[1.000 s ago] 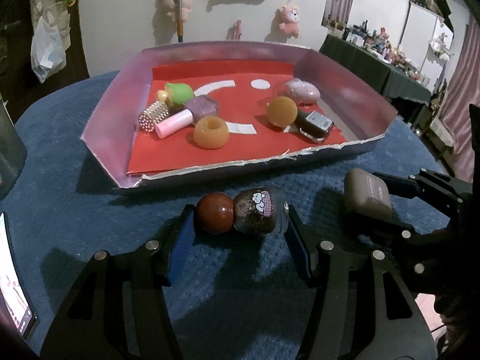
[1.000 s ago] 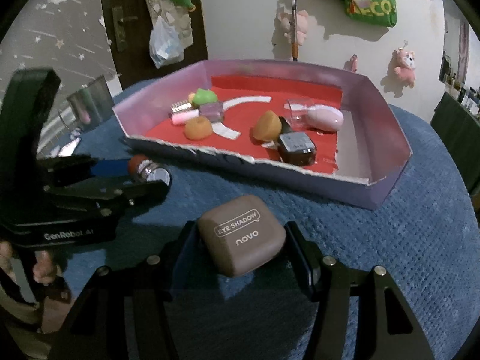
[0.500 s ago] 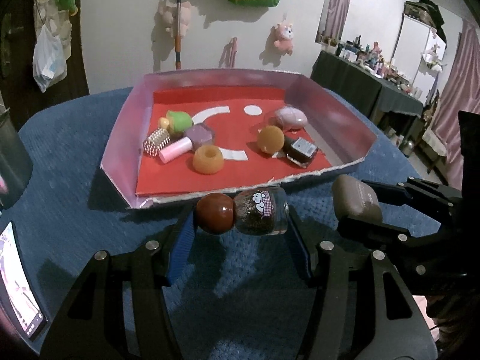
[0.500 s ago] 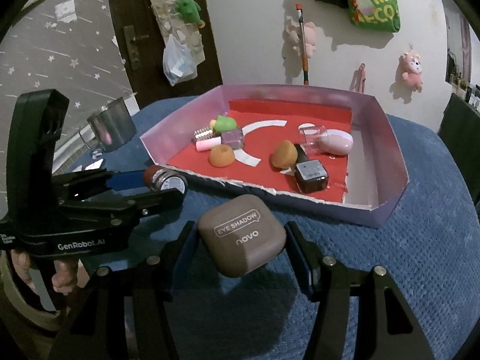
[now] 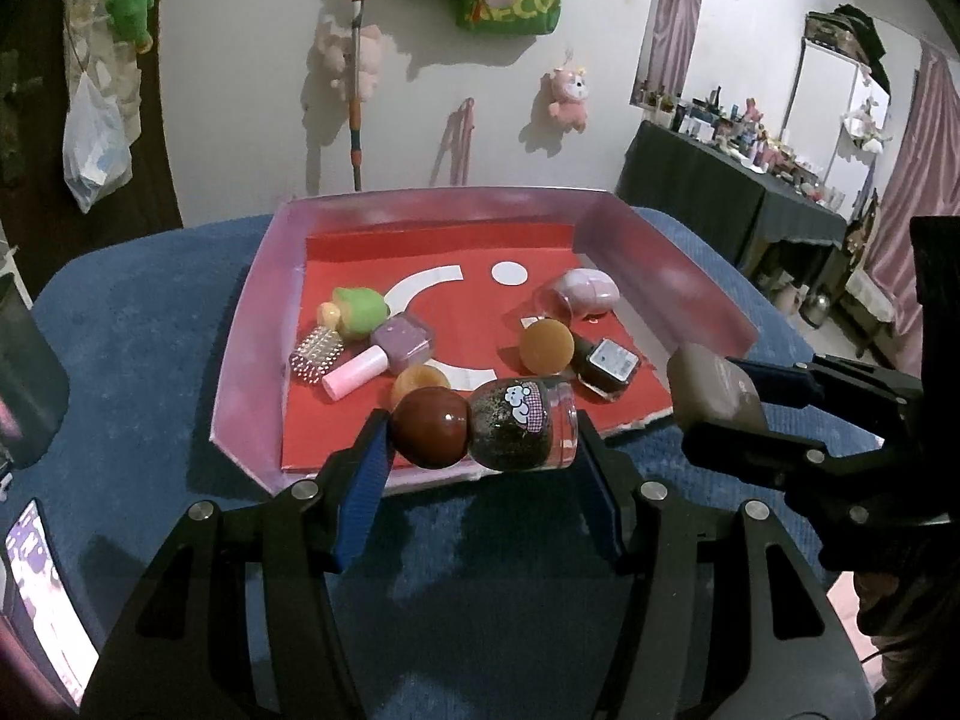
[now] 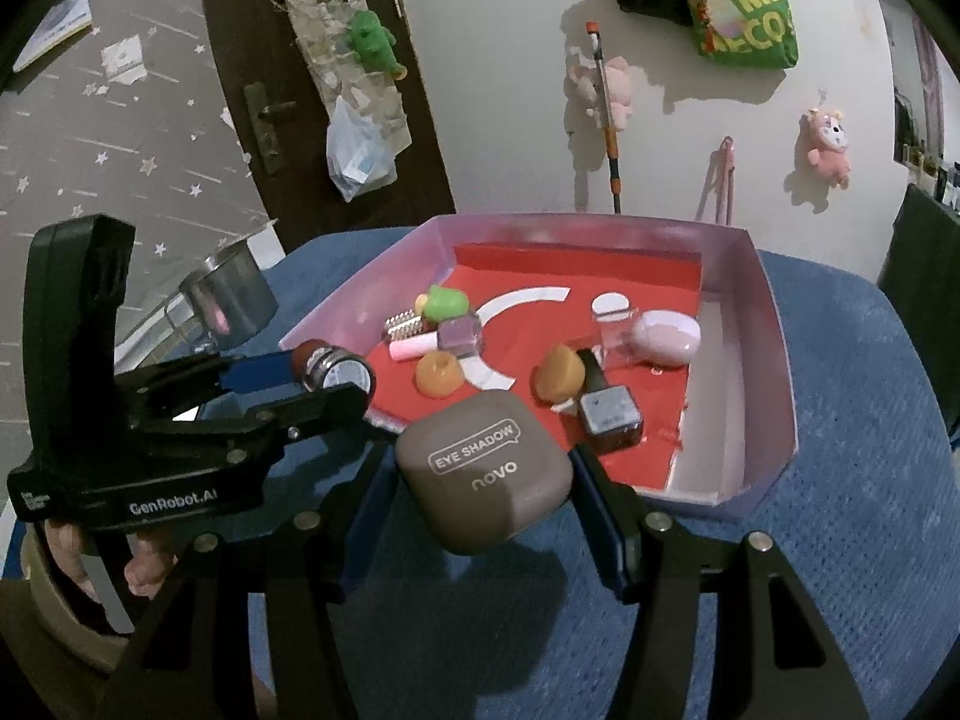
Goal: Organize rigid objects
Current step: 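Carry the eye shadow case with the right tool while the left carries the glass jar into the box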
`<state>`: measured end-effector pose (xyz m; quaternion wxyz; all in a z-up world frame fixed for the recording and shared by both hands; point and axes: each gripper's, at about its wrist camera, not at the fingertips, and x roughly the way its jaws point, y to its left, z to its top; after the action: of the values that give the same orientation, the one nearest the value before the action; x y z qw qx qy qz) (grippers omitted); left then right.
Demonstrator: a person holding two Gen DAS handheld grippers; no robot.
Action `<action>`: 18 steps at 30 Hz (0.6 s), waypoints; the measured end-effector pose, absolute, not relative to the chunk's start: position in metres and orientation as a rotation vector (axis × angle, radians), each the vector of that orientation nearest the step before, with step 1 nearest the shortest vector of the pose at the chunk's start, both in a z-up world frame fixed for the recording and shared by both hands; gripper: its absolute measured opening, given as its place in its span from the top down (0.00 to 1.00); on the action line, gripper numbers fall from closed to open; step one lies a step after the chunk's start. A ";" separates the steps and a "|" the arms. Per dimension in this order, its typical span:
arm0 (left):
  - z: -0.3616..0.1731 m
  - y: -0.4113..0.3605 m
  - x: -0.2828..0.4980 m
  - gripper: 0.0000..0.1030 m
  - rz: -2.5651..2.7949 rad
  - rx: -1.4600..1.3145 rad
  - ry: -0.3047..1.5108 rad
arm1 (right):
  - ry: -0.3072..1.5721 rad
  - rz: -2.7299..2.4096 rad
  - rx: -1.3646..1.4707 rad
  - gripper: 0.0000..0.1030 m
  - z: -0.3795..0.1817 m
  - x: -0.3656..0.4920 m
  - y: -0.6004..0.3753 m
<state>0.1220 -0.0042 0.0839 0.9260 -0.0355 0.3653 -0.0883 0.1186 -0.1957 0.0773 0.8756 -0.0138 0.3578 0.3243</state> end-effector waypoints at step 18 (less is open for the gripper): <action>0.049 0.007 0.175 0.46 -0.239 -0.127 0.928 | 0.948 0.632 0.010 0.40 0.051 0.193 -0.178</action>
<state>0.1750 0.0066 0.0494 0.8855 -0.0611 0.4460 -0.1151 0.1935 -0.1776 0.0508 0.8422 0.0049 0.4486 0.2990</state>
